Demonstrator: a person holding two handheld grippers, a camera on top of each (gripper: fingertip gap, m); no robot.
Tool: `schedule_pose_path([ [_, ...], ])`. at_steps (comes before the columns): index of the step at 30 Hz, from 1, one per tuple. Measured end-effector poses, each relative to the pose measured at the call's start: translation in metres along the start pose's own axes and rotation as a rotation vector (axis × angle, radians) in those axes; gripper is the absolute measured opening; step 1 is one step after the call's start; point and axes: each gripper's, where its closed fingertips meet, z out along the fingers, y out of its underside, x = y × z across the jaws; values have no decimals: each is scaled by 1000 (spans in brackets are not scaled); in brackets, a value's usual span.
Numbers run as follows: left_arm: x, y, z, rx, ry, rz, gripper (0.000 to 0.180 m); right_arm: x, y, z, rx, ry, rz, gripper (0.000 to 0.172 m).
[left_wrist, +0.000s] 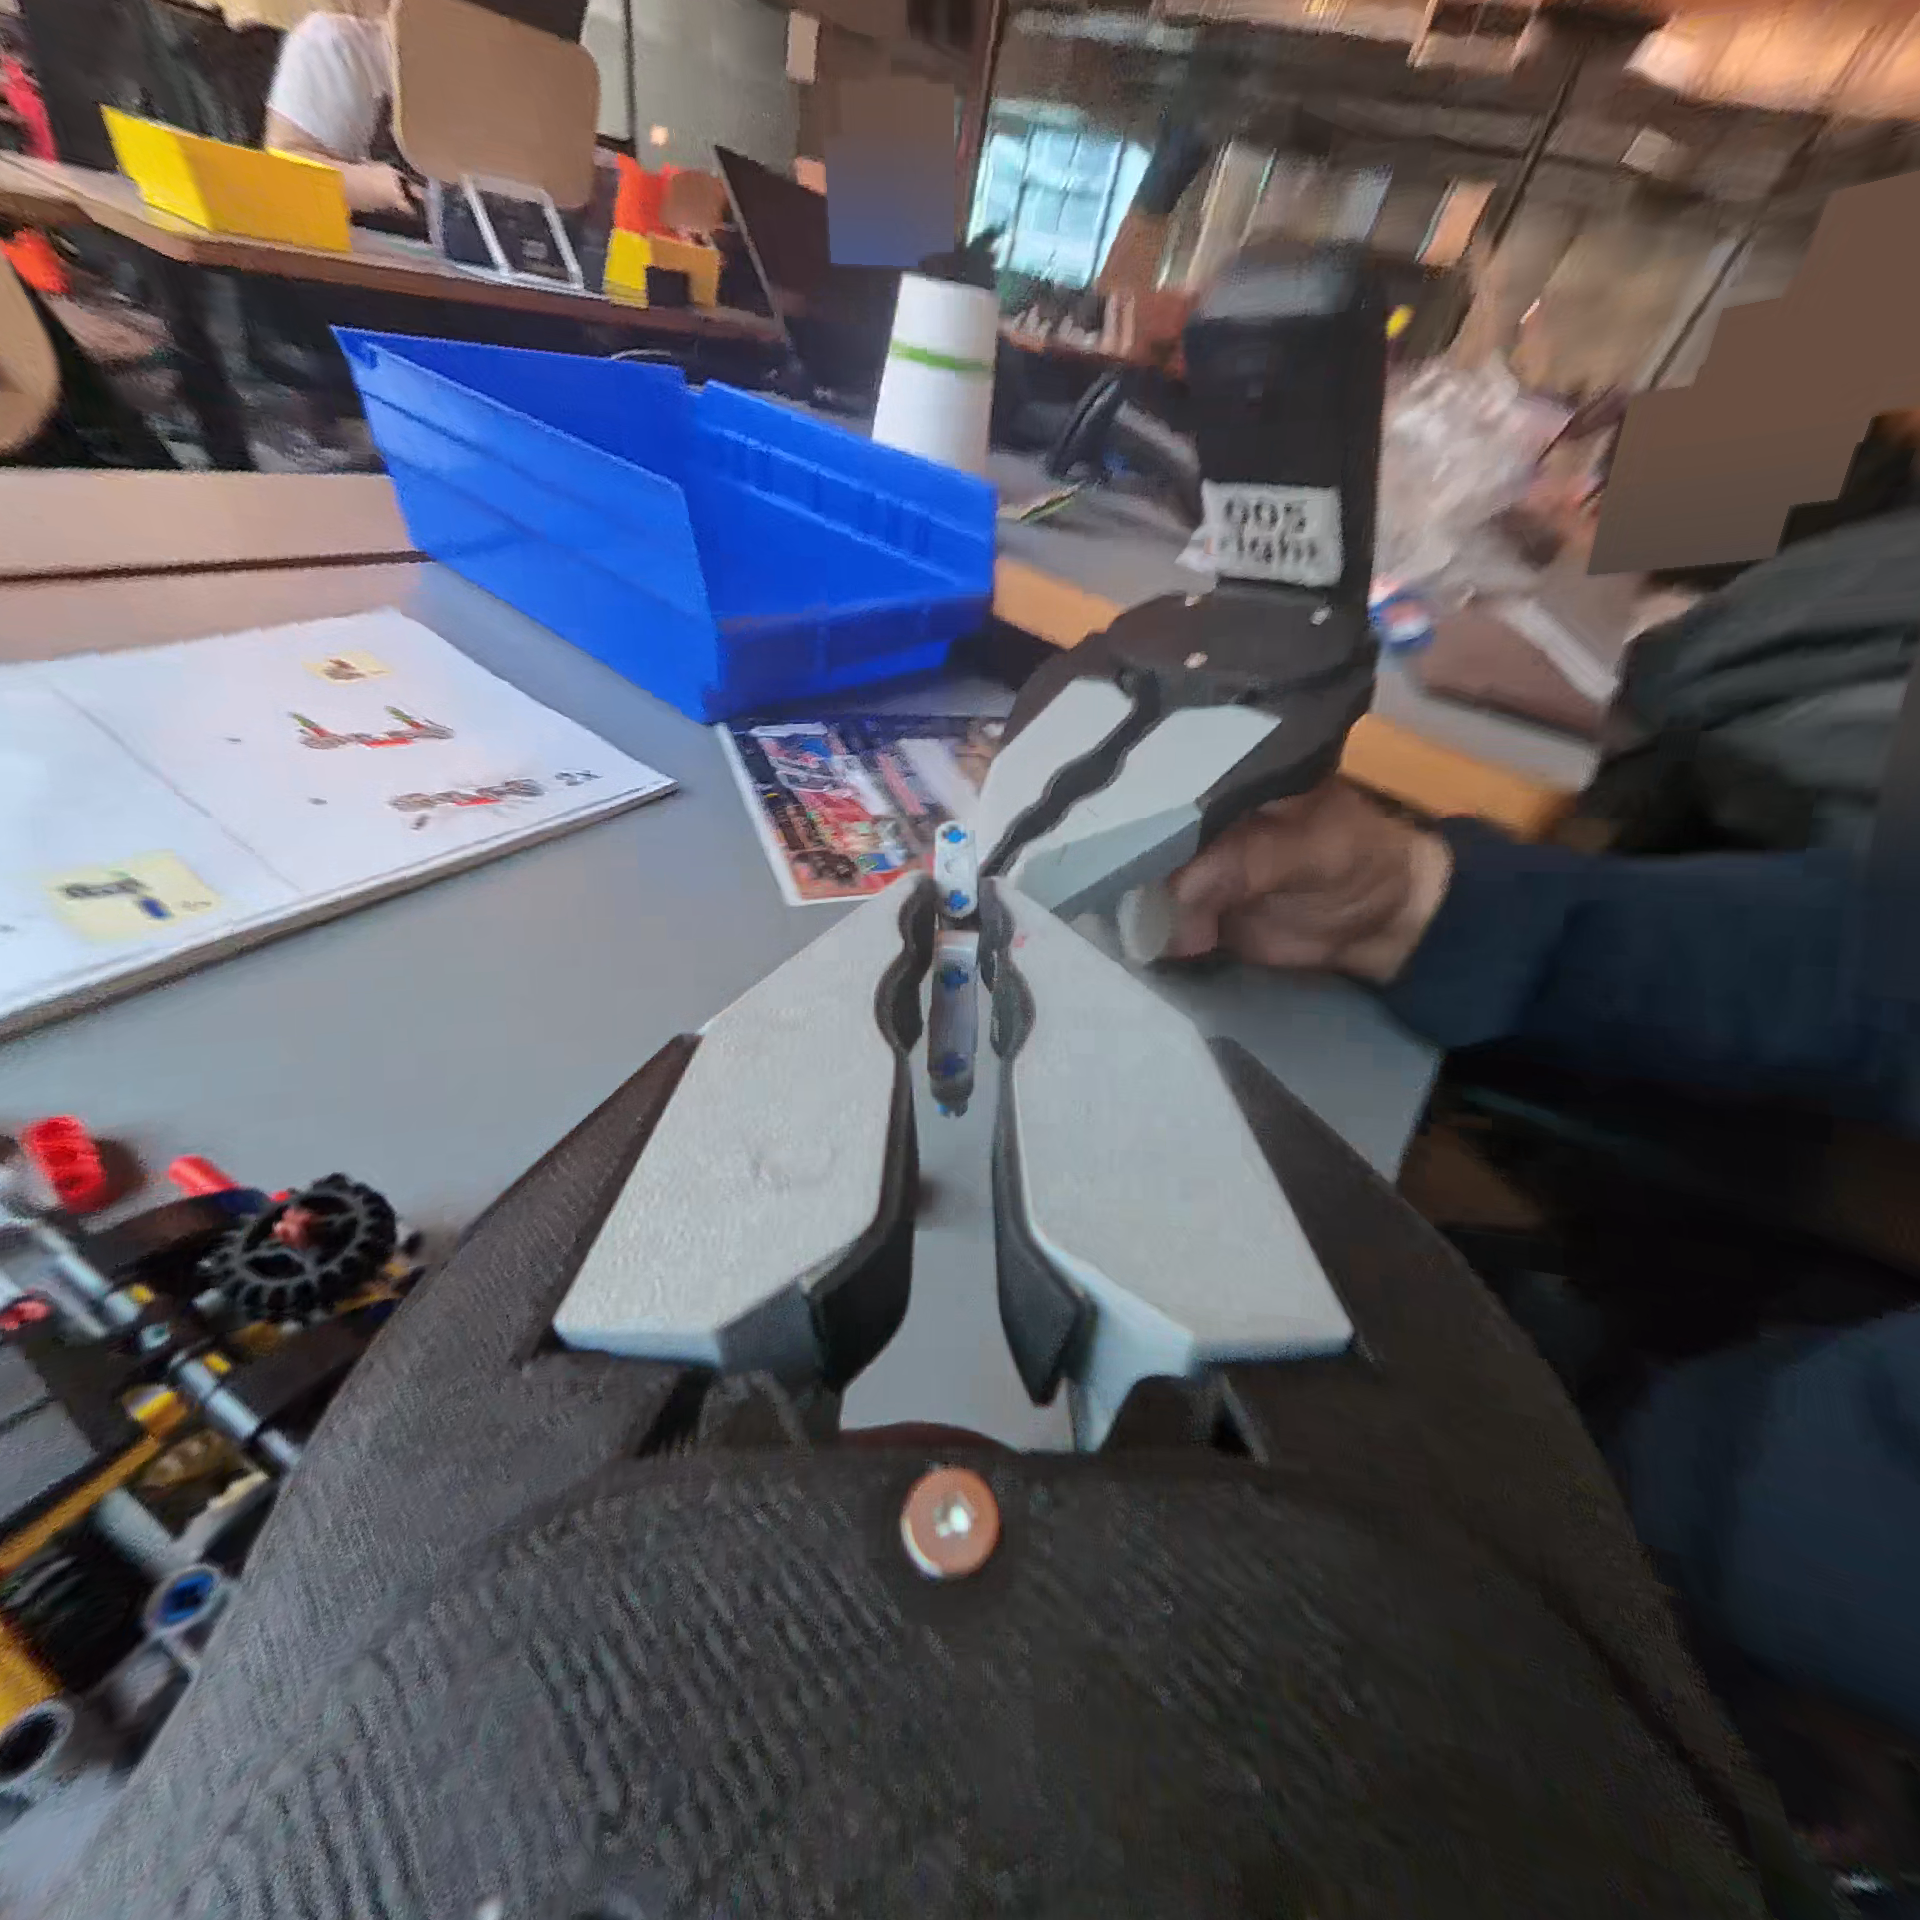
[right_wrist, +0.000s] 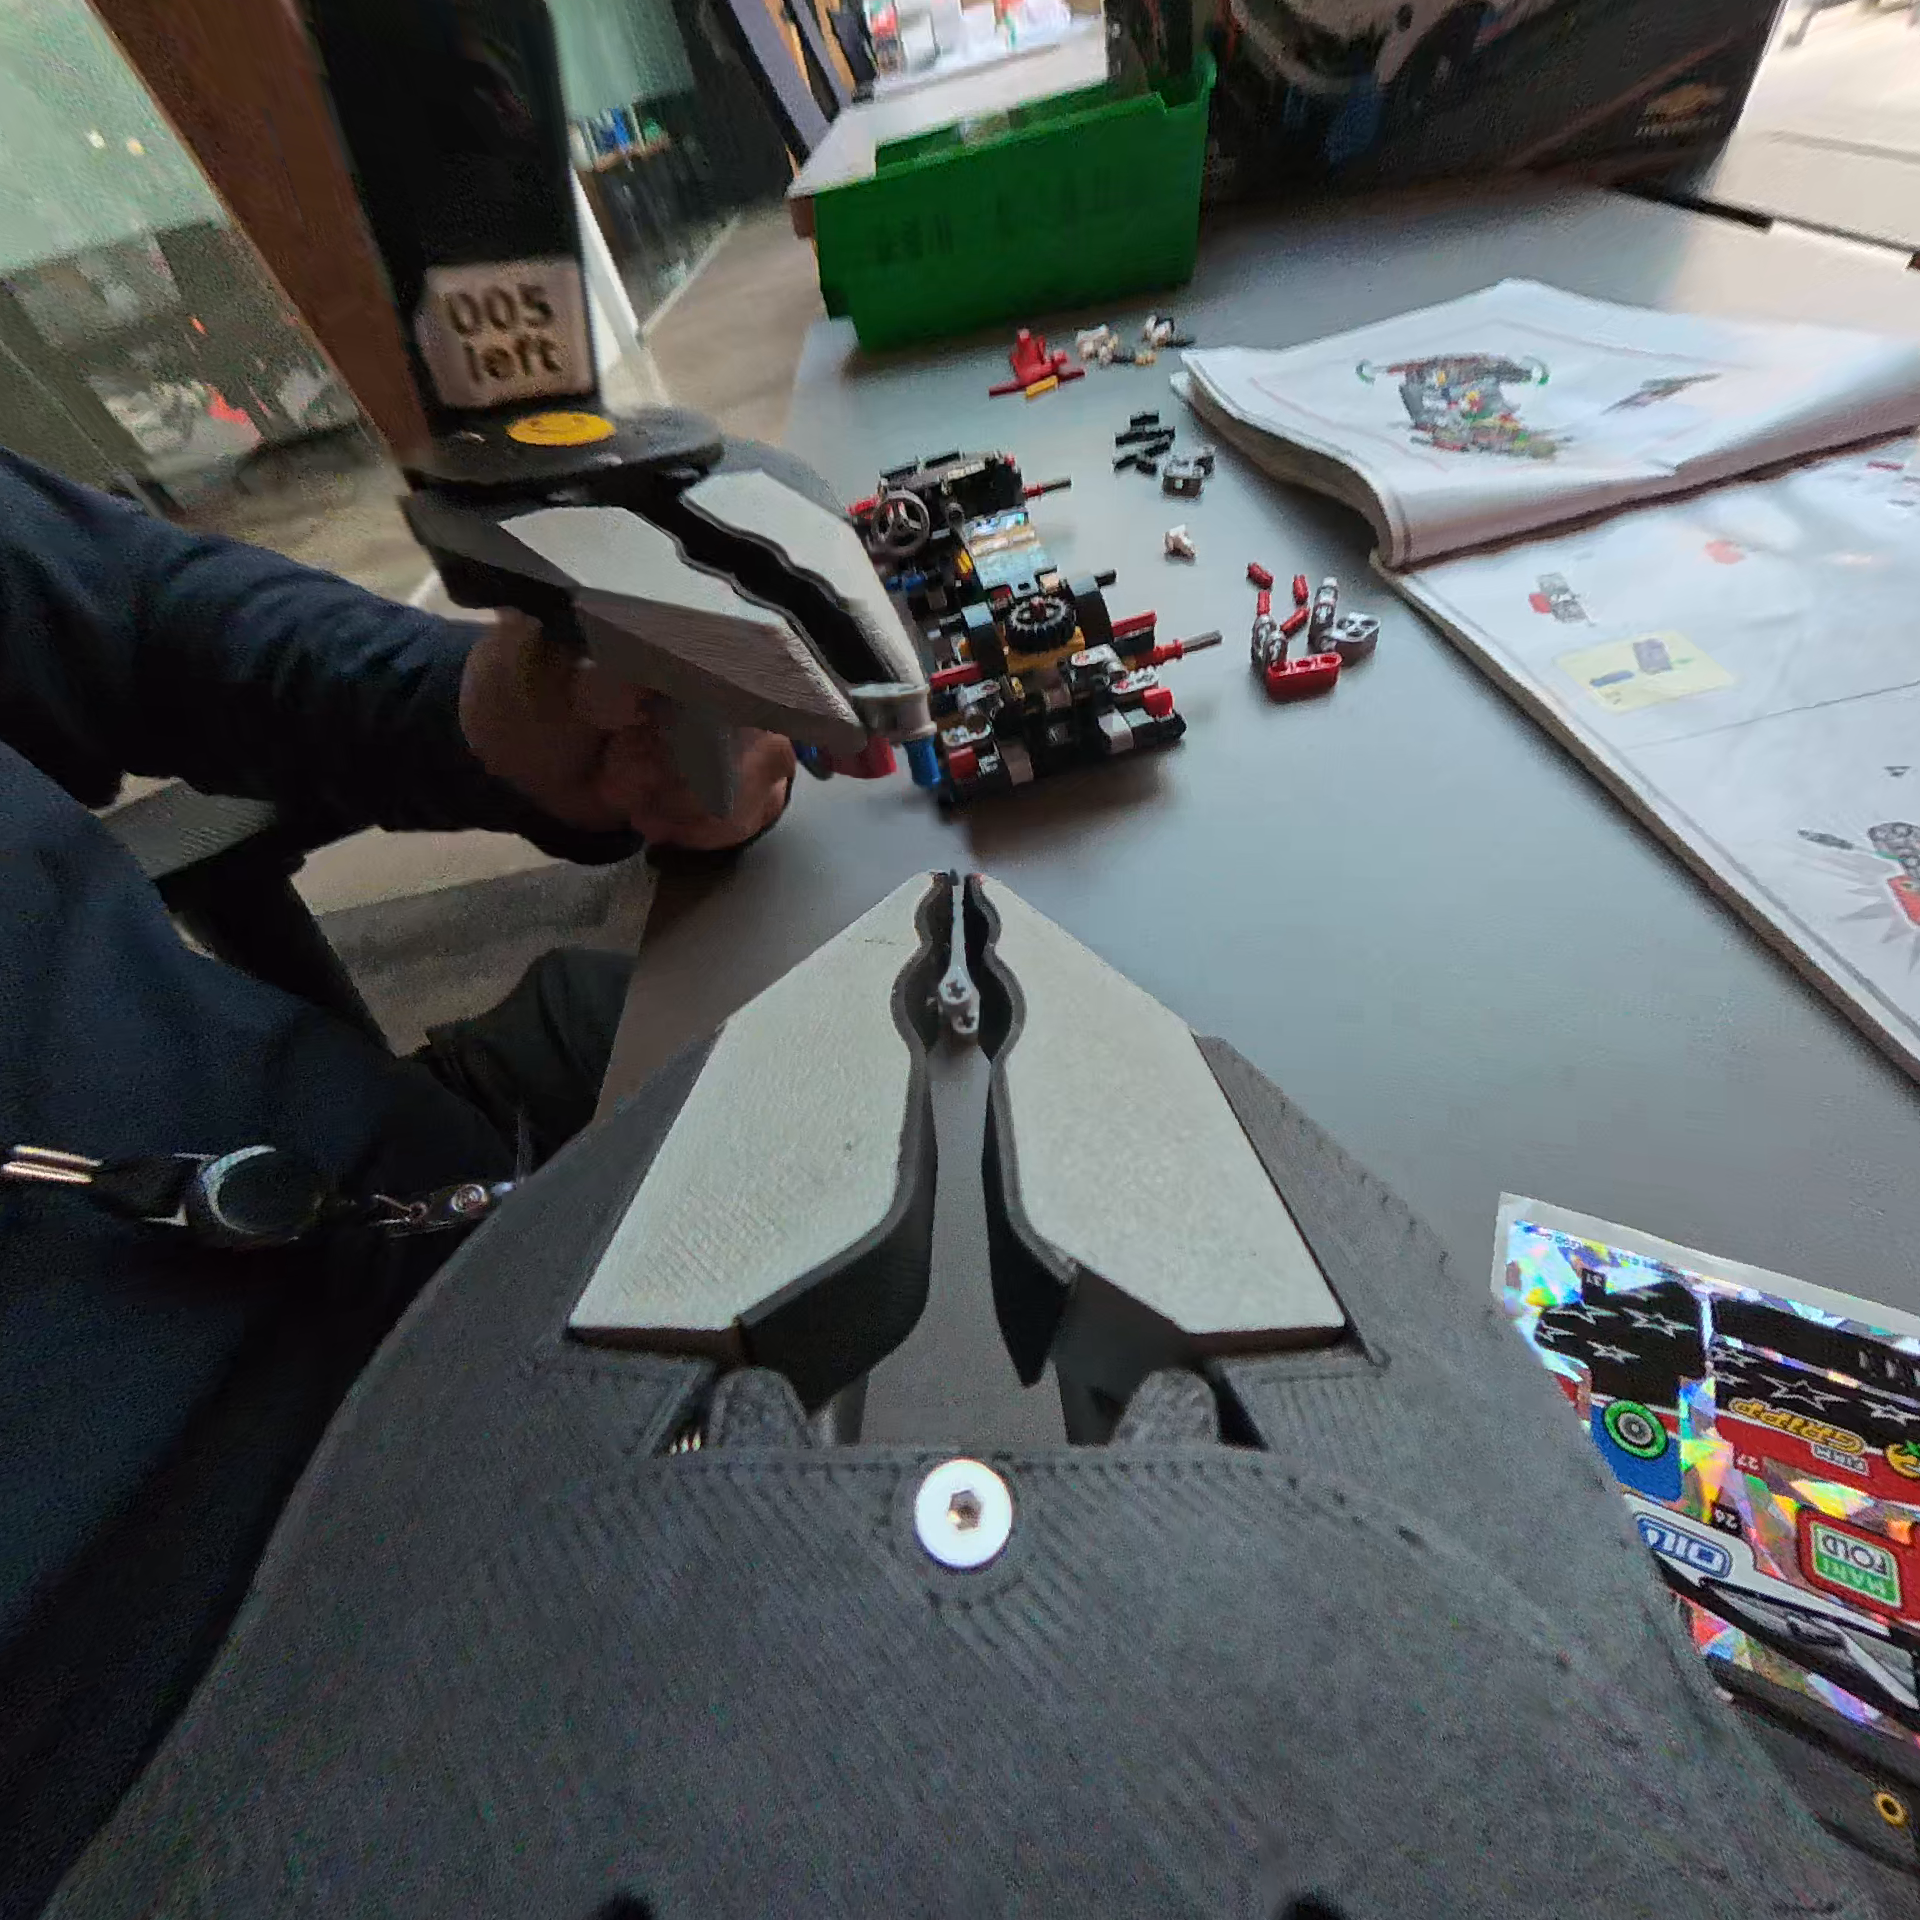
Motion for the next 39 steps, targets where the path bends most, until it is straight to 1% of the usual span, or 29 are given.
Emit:
schedule_pose_path([
  [2,1,-3,-2,26,73,-123,5,-1,-8,-7,65,-24,16,0],
  [5,4,-8,-5,84,189,-311,5,-4,-17,-14,139,-68,41,8],
  [7,1,-10,-6,108,224,-427,5,-9,-23,-15,181,-107,54,12],
  [10,1,-10,-6,115,255,-500,5,-13,-24,-12,188,-123,53,12],
  [14,5,-7,-4,103,275,-513,5,-15,-25,-7,191,-133,66,12],
  [17,9,-5,-2,89,278,-491,5,-14,-24,-5,179,-128,73,12],
  [21,14,-3,0,70,283,-456,5,-18,-23,-4,171,-154,76,7],
  [25,19,-1,1,49,293,-425,5,-23,-22,-4,164,-211,103,4],
  [27,19,0,1,38,292,-417,5,-23,-21,-5,160,-214,111,3],
  [29,19,1,1,29,282,-383,5,-23,-21,-4,161,-204,110,1],
  [31,18,2,1,10,260,-336,5,-24,-21,-3,160,-217,146,1],
  [33,19,2,0,1,258,-317,5,-25,-21,-3,163,-261,202,1],
  [39,30,-1,-4,-20,369,-354,5,-37,-23,-9,173,-404,251,1],
])
